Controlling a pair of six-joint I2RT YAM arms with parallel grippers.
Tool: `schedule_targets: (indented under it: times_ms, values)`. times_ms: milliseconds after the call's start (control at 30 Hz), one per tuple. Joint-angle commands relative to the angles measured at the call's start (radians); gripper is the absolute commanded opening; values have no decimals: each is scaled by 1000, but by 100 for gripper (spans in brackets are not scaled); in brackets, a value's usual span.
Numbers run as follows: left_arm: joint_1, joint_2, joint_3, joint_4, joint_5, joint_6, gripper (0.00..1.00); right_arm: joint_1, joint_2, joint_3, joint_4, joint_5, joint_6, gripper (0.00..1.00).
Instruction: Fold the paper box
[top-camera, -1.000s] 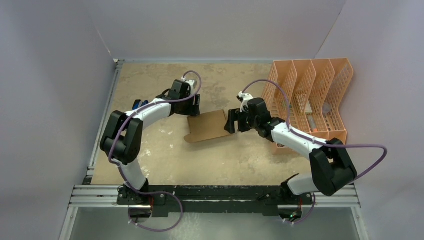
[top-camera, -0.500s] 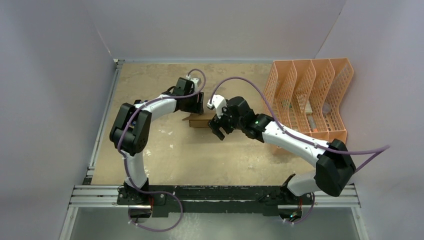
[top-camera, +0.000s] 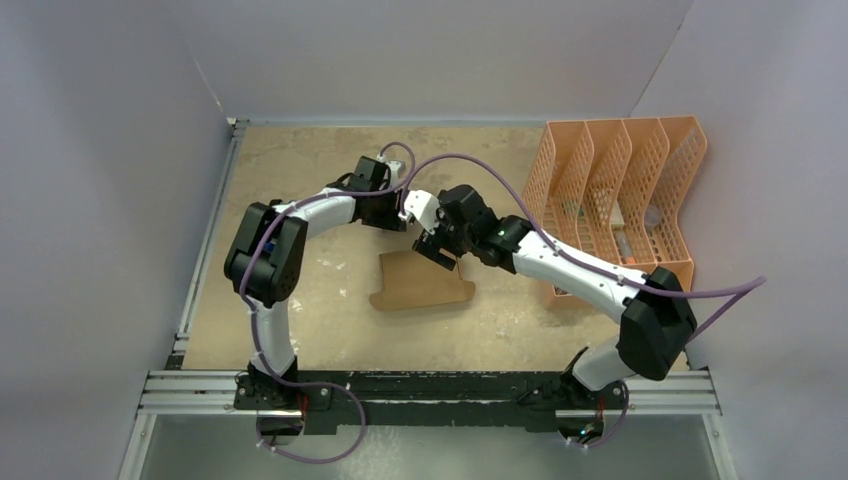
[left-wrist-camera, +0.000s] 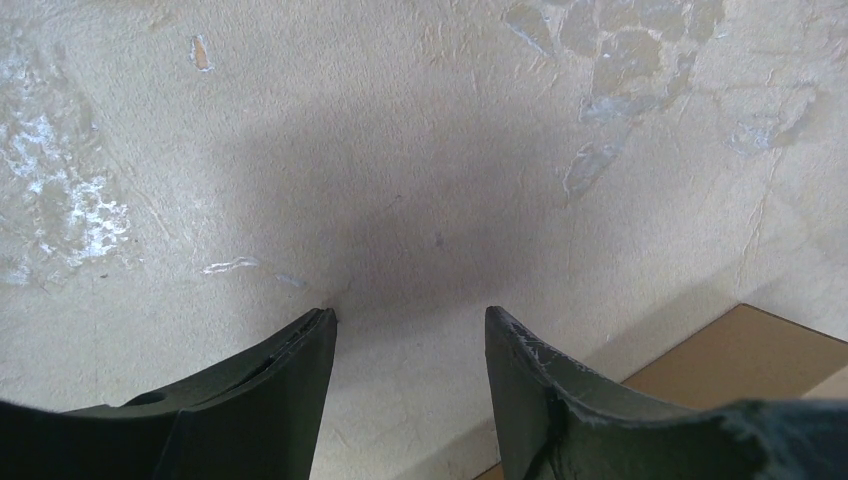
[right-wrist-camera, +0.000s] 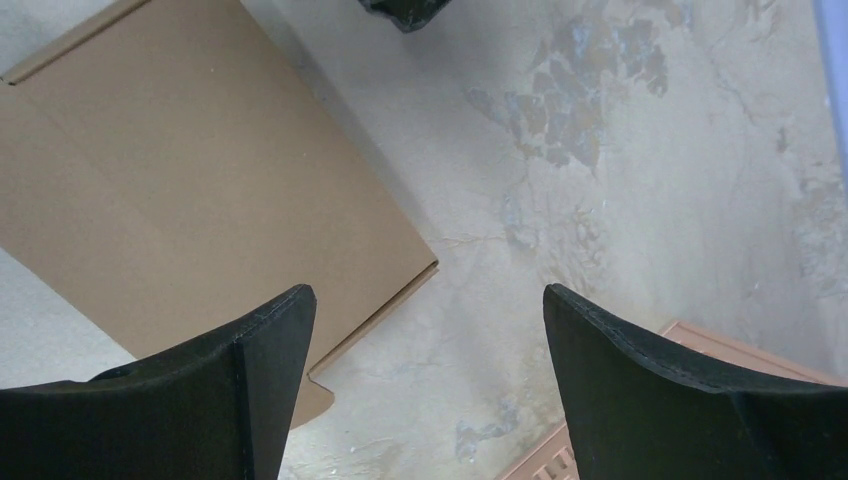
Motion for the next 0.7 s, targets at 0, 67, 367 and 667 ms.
schedule_targets:
  times_ms: [0, 67, 367, 667]
  values:
    - [1, 8, 3, -59, 14, -2, 56, 36, -47, 44, -23, -29, -38, 87]
    - [1, -16, 12, -78, -11, -12, 57, 61, -60, 16, -20, -36, -22, 87]
    - [-1, -254, -82, -73, 19, -33, 59, 121, -85, -64, -5, -67, 109, 87]
    - [-31, -375, -248, -94, 73, -29, 60, 191, -46, -75, -11, -66, 115, 87]
